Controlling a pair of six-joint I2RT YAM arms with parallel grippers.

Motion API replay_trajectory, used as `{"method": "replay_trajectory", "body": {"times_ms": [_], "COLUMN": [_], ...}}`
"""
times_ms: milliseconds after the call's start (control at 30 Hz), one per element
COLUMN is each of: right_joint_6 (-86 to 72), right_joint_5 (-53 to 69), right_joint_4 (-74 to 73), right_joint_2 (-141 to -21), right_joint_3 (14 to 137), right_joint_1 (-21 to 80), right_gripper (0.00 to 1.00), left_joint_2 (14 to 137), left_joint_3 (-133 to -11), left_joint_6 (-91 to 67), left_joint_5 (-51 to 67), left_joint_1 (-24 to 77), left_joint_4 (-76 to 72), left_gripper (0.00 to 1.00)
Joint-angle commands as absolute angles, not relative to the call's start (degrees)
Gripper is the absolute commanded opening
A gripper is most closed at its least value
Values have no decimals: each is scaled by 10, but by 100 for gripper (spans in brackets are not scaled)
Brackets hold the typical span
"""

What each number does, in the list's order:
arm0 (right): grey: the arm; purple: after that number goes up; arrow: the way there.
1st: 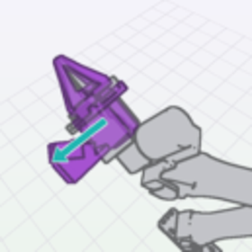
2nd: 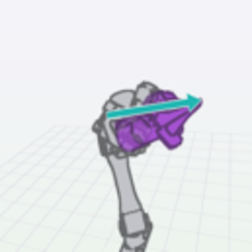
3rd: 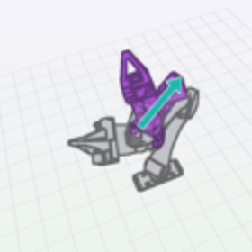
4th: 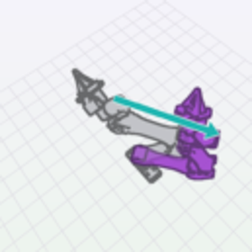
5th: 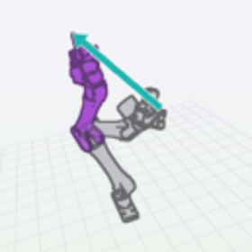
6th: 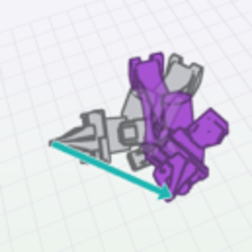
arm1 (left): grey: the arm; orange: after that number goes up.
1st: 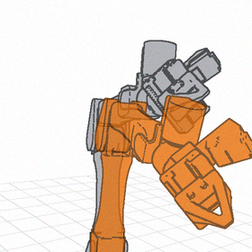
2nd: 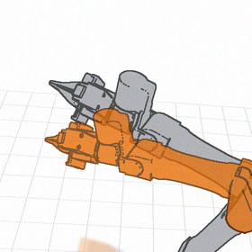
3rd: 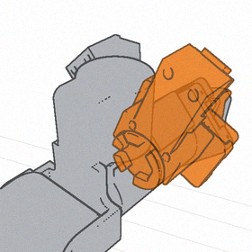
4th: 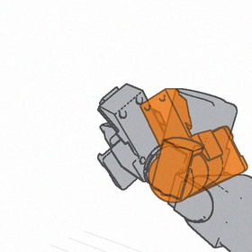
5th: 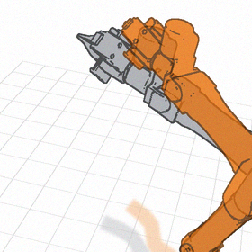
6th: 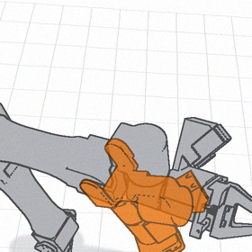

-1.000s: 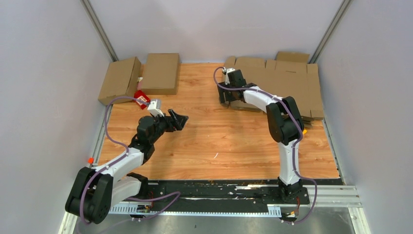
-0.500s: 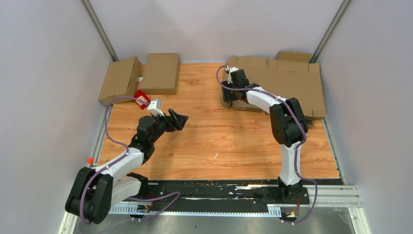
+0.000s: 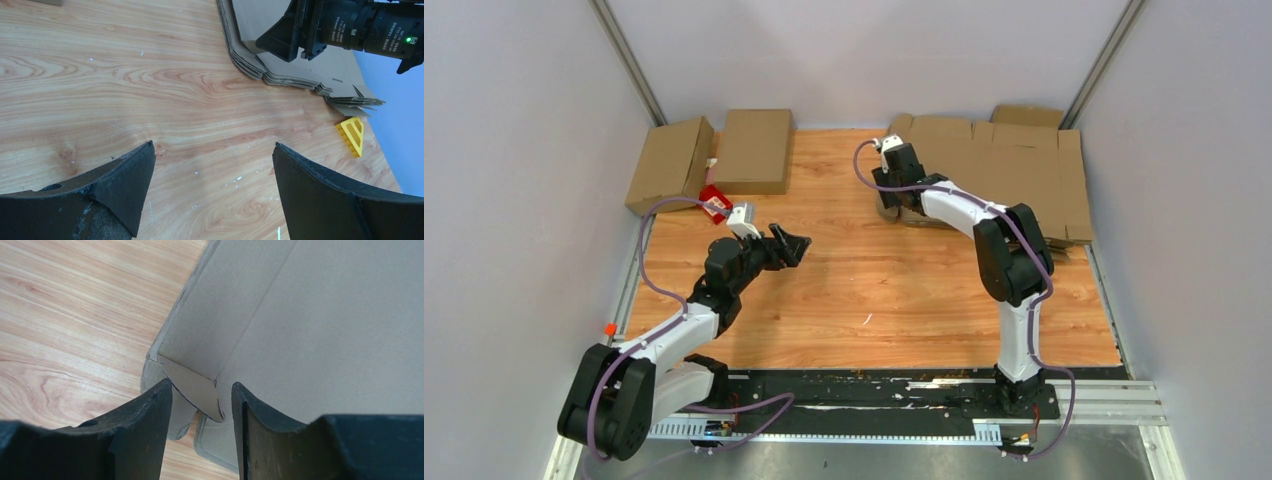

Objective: Fold the paper box

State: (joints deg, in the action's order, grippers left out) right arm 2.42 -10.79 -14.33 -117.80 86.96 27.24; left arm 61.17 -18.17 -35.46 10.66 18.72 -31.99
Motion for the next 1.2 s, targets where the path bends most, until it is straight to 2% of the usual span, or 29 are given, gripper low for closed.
{"method": "replay_trajectory", "body": {"times_ms": [0,233,533,767,867,1000,1167], "right_joint_6": [95,165,219,248,249,258,260], "right_joint_5": [-152,-160,-179,-170,-178,-190,-186], "right_joint_4": [-145,-134,-121,-122,-121,-121,-120], "right_joint_2": [-1163,-1166,-1166,-1175,-1175,-1177,-1178], "right_joint_3": [876,868,859,856,856,854,854], "right_joint_1": [282,300,319,328,329,332,338], "right_gripper": [48,53,50,54,47,46,51], "left_joint_2": [601,601,602,602,603,602,603], "left_joint_3": [-202,-201,-201,-201,-201,-201,-202], "left_joint_6": [-345,-344,-342,-342,-342,-342,-342], "left_joint_5": [112,111,110,111,110,111,111], "left_joint_1": [191,191,191,191,191,191,191], "left_joint_4": [-334,-334,-333,-334,-333,-333,-334], "left_gripper": [95,95,95,95,95,95,95]}}
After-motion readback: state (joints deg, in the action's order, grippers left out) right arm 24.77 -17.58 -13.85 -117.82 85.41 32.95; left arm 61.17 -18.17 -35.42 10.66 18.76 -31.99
